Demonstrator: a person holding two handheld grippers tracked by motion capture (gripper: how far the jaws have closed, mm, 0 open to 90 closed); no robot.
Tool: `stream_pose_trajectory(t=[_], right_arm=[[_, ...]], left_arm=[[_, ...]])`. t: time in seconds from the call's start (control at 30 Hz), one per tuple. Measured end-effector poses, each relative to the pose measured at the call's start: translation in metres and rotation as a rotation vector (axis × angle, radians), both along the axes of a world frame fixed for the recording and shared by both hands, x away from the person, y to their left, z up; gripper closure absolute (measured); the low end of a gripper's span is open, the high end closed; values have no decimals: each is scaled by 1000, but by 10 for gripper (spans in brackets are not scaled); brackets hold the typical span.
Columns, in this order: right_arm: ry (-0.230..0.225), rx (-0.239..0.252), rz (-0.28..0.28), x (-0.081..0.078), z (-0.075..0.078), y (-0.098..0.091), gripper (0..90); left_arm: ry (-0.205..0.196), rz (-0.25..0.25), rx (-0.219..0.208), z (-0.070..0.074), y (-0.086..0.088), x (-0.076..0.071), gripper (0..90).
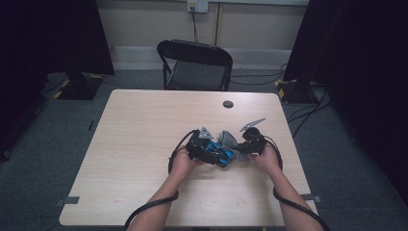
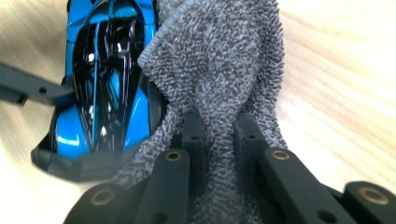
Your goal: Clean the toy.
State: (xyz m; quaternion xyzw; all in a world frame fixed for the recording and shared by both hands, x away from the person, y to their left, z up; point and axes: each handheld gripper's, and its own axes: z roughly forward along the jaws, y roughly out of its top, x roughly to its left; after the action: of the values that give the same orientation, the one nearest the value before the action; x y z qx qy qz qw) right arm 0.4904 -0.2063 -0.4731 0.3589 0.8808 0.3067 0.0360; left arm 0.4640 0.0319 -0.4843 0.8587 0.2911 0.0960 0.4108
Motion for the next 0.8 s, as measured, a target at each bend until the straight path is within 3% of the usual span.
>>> stream_pose_trajectory(t=[0.8], right_arm=[[-8, 23, -4, -26, -2, -21, 783]], left_arm=[[9, 4, 13, 1, -1, 0, 124]])
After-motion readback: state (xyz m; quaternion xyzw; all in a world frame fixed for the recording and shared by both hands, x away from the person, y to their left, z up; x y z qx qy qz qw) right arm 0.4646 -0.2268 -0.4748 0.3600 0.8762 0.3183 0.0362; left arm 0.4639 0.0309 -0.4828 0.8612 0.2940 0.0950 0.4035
